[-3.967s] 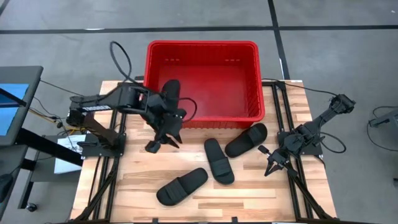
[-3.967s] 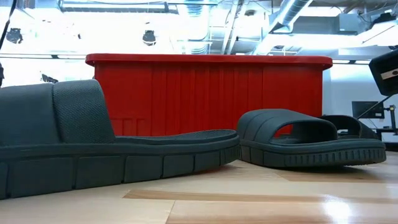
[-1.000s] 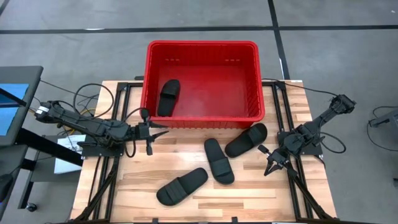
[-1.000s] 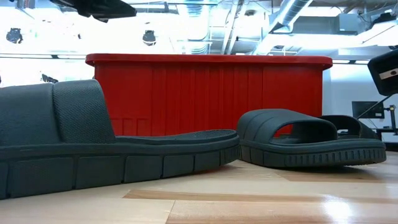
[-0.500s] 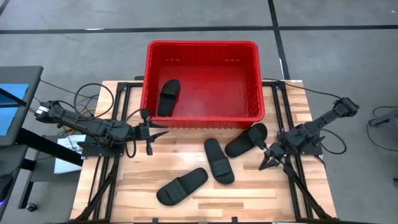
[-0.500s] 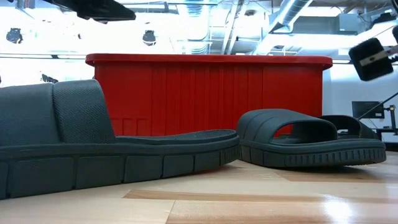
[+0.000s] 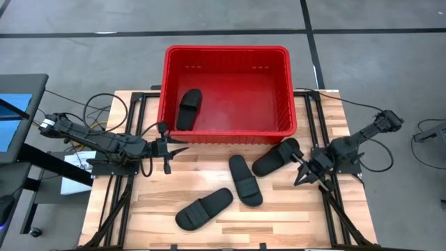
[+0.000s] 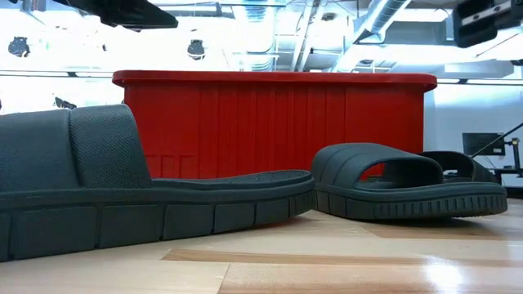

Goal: Pick and place slides into bin
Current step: Stack the middle slide on top of the slide in the bin

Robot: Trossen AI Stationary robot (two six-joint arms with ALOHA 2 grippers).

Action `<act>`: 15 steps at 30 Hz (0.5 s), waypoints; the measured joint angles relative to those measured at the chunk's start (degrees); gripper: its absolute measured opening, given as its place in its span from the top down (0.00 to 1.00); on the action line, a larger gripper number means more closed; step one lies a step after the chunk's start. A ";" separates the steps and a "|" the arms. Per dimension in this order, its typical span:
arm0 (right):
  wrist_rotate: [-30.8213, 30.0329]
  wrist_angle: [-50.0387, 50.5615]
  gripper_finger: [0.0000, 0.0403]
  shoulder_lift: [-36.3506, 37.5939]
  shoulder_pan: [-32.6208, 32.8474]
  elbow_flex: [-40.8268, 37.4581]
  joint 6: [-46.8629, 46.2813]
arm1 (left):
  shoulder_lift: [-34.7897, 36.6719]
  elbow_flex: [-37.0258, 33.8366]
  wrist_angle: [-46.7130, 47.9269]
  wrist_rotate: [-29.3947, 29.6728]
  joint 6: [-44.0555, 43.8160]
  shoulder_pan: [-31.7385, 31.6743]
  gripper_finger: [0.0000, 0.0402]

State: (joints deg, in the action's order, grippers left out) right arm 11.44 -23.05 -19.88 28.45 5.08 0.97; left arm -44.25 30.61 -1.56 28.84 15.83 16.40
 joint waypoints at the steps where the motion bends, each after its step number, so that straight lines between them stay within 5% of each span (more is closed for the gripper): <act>1: 0.01 -0.02 1.00 0.00 0.08 0.00 2.04 | 0.00 0.00 0.01 0.00 -0.02 0.00 0.82; 7: -1.03 -2.89 1.00 0.00 0.26 0.00 5.03 | 0.00 0.00 0.02 0.00 -0.09 0.00 0.82; 15: -13.11 -5.73 1.00 -0.03 -0.11 0.00 5.94 | 0.00 0.00 0.20 0.00 -0.49 0.00 0.82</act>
State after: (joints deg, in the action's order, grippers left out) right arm -1.68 -28.78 -19.91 28.34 5.08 6.91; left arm -44.25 30.61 -1.37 28.84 15.33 16.40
